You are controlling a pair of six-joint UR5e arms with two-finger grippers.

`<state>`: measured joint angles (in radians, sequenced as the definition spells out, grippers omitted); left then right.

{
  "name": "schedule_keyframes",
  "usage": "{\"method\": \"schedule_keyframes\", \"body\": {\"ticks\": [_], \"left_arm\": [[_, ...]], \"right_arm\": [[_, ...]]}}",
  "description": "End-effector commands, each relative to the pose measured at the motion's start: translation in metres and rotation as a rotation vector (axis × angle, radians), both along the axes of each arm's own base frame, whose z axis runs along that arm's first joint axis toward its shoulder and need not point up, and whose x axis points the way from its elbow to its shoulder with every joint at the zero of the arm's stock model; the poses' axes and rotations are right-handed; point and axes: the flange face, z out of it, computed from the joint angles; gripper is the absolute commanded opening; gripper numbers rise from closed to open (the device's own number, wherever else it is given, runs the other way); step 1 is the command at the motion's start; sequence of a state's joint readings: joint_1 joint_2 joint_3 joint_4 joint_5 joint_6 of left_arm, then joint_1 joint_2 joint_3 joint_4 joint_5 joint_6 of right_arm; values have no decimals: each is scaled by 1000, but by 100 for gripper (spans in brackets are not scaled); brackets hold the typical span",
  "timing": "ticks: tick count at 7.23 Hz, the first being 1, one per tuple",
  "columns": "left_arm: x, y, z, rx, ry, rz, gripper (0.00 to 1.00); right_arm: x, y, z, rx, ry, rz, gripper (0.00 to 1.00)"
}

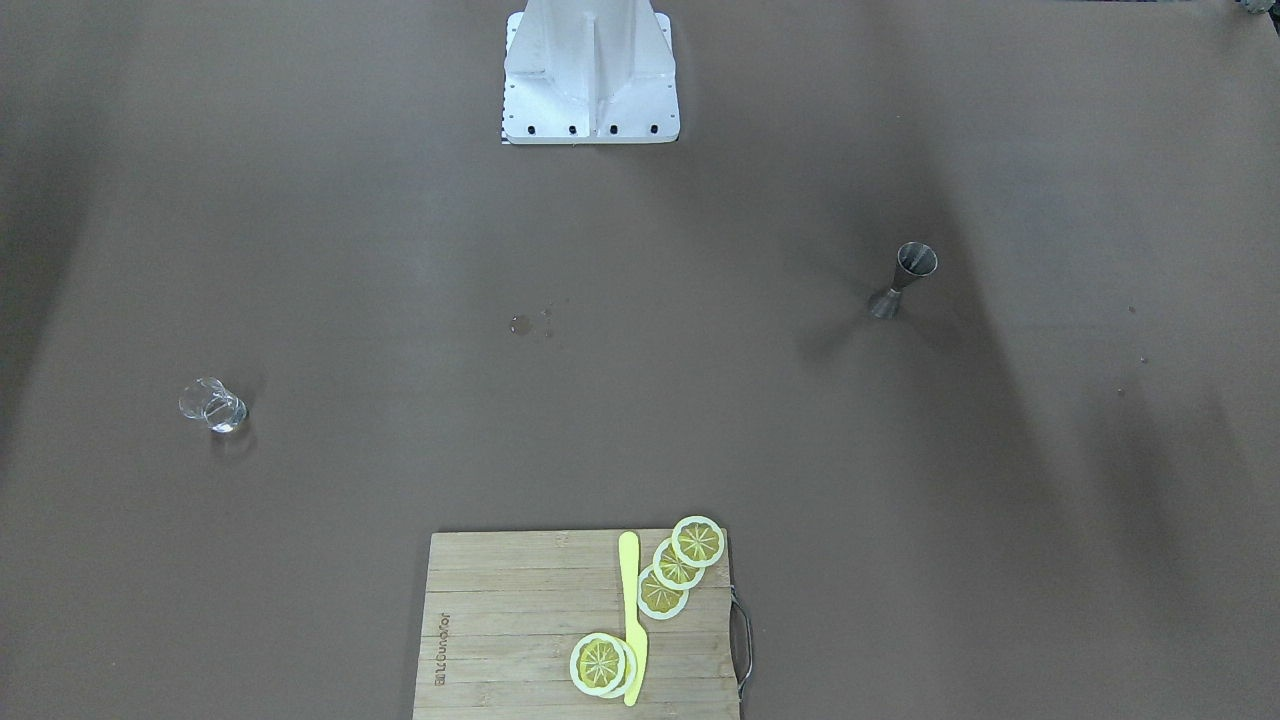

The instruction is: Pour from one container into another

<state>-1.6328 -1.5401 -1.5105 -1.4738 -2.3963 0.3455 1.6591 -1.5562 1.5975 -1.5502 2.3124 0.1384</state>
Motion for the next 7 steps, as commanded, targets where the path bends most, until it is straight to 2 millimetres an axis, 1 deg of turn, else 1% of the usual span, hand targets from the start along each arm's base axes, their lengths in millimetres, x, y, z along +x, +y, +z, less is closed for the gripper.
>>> {"method": "schedule_keyframes", "body": {"ticks": [1, 2, 4, 5, 7], "left_arm": [[1, 18, 9, -10, 4, -1, 99], [2, 19, 12, -16, 4, 1, 99], [2, 17, 8, -4, 2, 3, 99], [2, 19, 11, -12, 2, 3, 99], [2, 19, 11, -10, 2, 3, 99]], "right_arm": [[0, 5, 4, -7, -1, -1, 100], [-1, 10, 9, -17, -5, -1, 100], [4, 12, 9, -16, -10, 8, 100], [6, 16, 13, -23, -14, 13, 100], [6, 18, 14, -27, -16, 16, 100]]}}
